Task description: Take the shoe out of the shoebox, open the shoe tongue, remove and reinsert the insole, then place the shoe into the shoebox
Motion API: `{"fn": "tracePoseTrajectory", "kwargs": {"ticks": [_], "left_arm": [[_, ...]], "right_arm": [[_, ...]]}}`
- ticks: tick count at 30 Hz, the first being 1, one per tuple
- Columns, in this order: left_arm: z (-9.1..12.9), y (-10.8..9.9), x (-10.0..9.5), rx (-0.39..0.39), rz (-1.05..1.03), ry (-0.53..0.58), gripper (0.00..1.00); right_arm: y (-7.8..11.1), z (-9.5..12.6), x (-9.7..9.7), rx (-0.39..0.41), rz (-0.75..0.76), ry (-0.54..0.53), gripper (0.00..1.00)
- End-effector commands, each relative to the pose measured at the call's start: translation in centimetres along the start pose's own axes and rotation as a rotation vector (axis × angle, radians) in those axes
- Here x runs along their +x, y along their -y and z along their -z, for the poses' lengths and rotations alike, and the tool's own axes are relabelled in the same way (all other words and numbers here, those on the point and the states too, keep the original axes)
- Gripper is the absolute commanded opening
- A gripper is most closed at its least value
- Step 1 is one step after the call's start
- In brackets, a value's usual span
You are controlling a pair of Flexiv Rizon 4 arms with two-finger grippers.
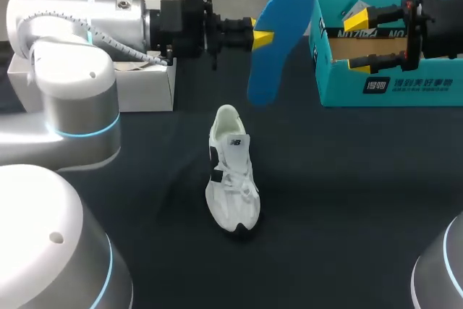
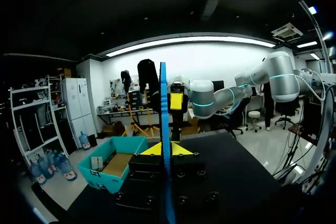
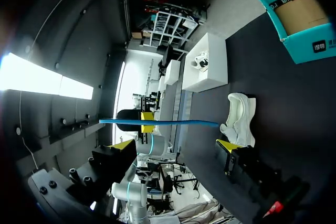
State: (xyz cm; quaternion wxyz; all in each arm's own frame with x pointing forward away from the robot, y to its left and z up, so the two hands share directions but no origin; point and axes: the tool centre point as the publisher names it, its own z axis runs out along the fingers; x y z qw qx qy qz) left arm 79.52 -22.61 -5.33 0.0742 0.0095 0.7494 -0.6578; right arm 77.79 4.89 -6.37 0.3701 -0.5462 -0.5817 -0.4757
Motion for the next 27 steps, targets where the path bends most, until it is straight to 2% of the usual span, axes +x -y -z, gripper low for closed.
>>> {"fn": "tracePoseTrajectory", "kwargs": {"ticks": [1,5,7,8,9,14,20,27], "left_arm": [[-0.2,0.2,0.1,-0.022,0.0,0.003,0.0],[-0.2,0.2,0.1,-0.022,0.0,0.003,0.0],[-0.6,0.1,-0.7,-0.074,0.226,-0.007,0.0],[-0.6,0.1,-1.0,-0.051,0.323,-0.031,0.0],[-0.8,0.0,-1.4,-0.09,0.393,-0.024,0.0],[-1.3,-0.1,-2.3,-0.104,0.736,-0.109,0.0],[-1.3,0.2,-2.9,0.009,1.142,-0.271,0.0],[-1.3,0.2,-2.9,0.009,1.142,-0.271,0.0]], "right_arm": [[0.1,-0.1,0.0,-0.002,-0.001,0.001,1.0],[0.1,-0.1,0.0,-0.002,-0.001,0.001,1.0],[0.1,-0.1,0.0,-0.002,-0.001,0.001,1.0],[0.1,-0.1,0.0,-0.002,-0.001,0.001,1.0],[0.1,-0.1,0.0,-0.002,-0.001,0.001,1.0],[0.1,-0.1,0.0,-0.002,-0.001,0.001,1.0],[0.1,-0.1,0.0,-0.002,-0.001,0.001,1.0],[0.1,-0.1,0.0,-0.002,-0.001,0.001,1.0]]}}
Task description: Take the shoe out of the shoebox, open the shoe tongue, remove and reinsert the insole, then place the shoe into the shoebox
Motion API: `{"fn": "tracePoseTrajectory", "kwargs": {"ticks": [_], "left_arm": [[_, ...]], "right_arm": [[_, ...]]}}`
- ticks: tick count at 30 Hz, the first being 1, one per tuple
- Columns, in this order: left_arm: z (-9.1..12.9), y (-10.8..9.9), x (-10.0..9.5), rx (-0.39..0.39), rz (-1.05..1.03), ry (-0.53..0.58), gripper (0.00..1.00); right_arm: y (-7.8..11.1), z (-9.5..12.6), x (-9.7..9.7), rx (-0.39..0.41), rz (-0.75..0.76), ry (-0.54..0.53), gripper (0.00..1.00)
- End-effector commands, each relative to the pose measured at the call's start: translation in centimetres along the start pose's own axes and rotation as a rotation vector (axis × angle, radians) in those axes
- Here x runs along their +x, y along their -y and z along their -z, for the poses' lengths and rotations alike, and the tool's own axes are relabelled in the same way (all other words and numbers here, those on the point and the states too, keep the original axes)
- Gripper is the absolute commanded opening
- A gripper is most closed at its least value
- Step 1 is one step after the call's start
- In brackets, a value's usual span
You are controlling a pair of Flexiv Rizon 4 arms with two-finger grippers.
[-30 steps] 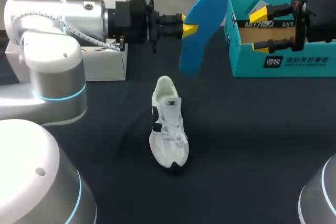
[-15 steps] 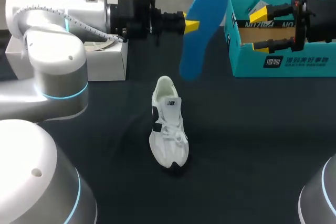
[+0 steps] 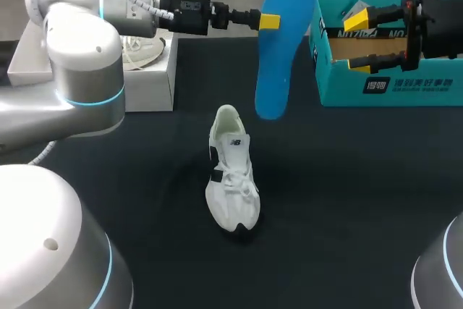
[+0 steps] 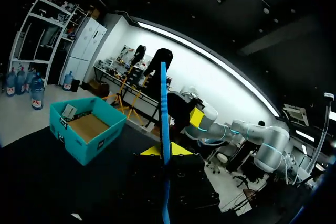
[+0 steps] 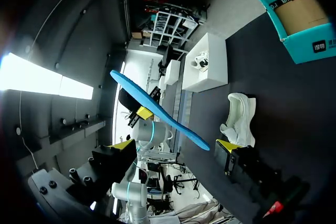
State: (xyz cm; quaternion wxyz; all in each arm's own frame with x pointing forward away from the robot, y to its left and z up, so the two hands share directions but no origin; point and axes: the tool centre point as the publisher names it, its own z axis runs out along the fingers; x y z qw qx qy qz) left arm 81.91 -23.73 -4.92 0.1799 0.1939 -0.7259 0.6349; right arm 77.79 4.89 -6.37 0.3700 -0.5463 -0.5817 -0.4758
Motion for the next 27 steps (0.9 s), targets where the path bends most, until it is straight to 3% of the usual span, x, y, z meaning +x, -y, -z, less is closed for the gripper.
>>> {"fn": "tracePoseTrajectory", "kwargs": {"ticks": [1,9,16,27], "left_arm": [[0.0,0.3,-0.5,0.01,0.492,-0.171,0.0],[0.0,0.3,-0.5,0.01,0.492,-0.171,0.0],[0.3,0.0,-0.7,0.058,0.708,-0.162,0.0],[-0.2,-0.7,-1.7,0.072,0.734,-0.193,0.0]], "right_arm": [[0.1,-0.1,0.0,-0.002,-0.001,0.001,1.0],[0.1,-0.1,0.0,-0.002,-0.001,0.001,1.0],[0.1,-0.1,0.0,-0.002,-0.001,0.001,1.0],[0.1,-0.1,0.0,-0.002,-0.001,0.001,1.0]]}}
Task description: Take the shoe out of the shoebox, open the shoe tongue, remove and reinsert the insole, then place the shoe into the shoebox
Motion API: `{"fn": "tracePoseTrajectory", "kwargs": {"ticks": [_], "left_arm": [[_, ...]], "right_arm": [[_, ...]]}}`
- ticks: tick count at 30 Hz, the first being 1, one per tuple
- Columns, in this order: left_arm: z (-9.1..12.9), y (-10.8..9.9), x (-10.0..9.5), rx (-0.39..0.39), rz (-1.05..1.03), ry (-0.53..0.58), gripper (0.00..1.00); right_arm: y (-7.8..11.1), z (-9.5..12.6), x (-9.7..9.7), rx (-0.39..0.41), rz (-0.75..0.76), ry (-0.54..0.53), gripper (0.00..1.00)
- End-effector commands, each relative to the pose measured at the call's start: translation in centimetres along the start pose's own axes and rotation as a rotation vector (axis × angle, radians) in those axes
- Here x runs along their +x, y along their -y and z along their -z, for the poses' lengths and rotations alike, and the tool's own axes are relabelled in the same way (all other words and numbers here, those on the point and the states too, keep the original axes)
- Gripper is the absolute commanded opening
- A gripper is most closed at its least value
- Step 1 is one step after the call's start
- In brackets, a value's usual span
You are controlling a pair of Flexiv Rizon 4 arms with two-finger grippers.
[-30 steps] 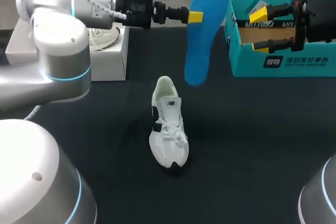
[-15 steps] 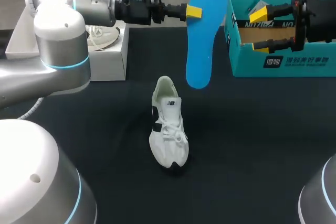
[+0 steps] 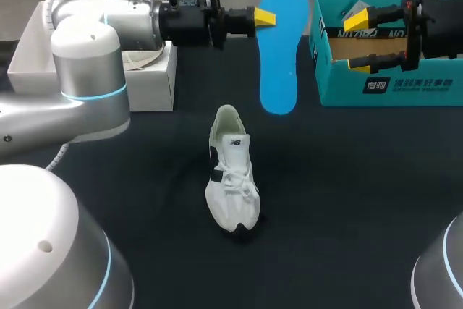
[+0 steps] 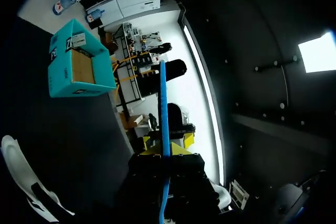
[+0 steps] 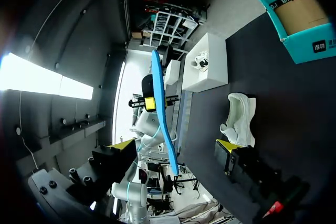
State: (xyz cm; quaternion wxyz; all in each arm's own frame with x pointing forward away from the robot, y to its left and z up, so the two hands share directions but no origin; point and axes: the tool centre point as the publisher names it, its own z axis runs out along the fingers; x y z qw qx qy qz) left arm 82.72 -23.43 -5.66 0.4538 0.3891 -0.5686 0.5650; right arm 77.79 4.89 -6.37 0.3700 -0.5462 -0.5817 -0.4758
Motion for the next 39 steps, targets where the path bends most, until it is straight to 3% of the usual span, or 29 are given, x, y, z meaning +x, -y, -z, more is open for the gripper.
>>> {"fn": "tracePoseTrajectory", "kwargs": {"ticks": [1,8,14,30,35,39], "left_arm": [[-0.3,0.1,-1.0,0.006,0.01,-0.001,0.0],[-0.3,0.8,-2.1,0.017,0.079,0.021,0.0],[0.0,1.2,-2.5,0.033,0.105,0.044,0.0],[0.3,2.2,-3.9,0.066,0.224,0.04,0.0],[0.4,2.4,-4.4,0.059,0.26,0.038,0.0],[0.5,2.4,-4.6,0.046,0.274,0.042,0.0]], "right_arm": [[0.1,-0.1,0.0,-0.002,-0.001,0.001,1.0],[-1.0,-1.0,2.4,0.008,0.005,0.229,1.0],[-1.2,-1.6,4.0,0.016,0.025,0.359,1.0],[-1.7,-4.4,7.2,0.02,-0.041,0.789,1.0],[-2.2,-5.6,7.7,0.066,-0.068,0.928,1.0],[-2.4,-6.1,7.7,0.1,-0.066,0.972,1.0]]}}
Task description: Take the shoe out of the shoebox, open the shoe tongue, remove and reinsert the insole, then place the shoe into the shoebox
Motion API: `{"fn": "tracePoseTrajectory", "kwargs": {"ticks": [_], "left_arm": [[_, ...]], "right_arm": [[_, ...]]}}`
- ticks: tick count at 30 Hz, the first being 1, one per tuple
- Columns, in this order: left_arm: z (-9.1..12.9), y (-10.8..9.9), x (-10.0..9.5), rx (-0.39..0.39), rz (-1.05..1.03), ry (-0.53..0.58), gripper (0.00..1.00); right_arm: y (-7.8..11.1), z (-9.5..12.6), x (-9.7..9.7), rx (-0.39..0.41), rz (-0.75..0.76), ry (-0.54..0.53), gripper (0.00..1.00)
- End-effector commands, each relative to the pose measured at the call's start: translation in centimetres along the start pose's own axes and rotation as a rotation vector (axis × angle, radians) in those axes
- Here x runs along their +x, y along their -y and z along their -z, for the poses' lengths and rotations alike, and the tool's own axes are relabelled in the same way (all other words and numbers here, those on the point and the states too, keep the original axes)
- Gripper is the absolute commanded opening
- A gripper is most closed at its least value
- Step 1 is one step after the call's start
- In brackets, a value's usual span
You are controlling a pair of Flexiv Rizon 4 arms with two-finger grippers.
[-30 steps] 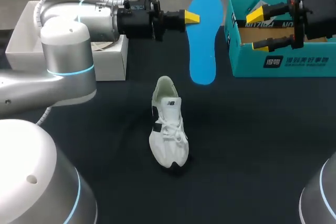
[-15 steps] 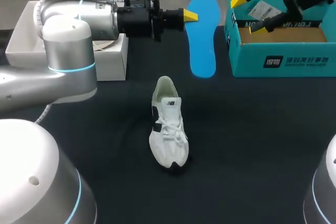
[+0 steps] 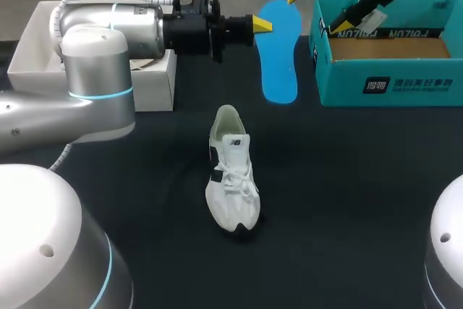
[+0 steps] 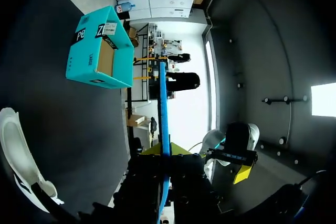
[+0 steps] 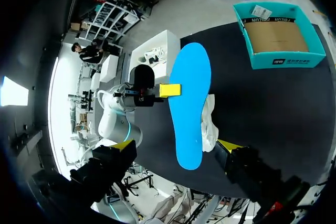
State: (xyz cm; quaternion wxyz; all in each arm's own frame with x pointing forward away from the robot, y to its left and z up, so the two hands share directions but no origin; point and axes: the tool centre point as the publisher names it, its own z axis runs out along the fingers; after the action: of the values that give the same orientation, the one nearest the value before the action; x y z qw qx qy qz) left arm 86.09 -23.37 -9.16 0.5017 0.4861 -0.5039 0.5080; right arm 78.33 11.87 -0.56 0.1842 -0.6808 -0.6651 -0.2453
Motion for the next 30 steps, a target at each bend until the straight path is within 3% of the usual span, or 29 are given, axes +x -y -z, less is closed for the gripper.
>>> {"fn": "tracePoseTrajectory", "kwargs": {"ticks": [1,6,10,17,30], "left_arm": [[0.1,0.3,-0.2,-0.013,0.008,0.003,0.0],[0.2,0.2,-0.1,-0.012,0.009,0.001,0.0],[0.3,0.1,-0.3,-0.008,0.012,0.004,0.0],[0.3,0.1,-0.4,-0.002,0.015,0.008,0.0],[0.6,1.0,-1.0,0.009,0.032,0.021,0.0]], "right_arm": [[-1.4,-0.5,0.9,0.047,0.002,0.306,1.0],[-1.8,-0.8,1.1,0.06,-0.017,0.375,1.0],[-2.4,-1.8,1.3,0.069,-0.039,0.487,1.0],[-2.7,-3.7,1.7,0.071,-0.054,0.584,1.0],[-2.5,-3.8,2.4,0.045,-0.037,0.587,1.0]]}}
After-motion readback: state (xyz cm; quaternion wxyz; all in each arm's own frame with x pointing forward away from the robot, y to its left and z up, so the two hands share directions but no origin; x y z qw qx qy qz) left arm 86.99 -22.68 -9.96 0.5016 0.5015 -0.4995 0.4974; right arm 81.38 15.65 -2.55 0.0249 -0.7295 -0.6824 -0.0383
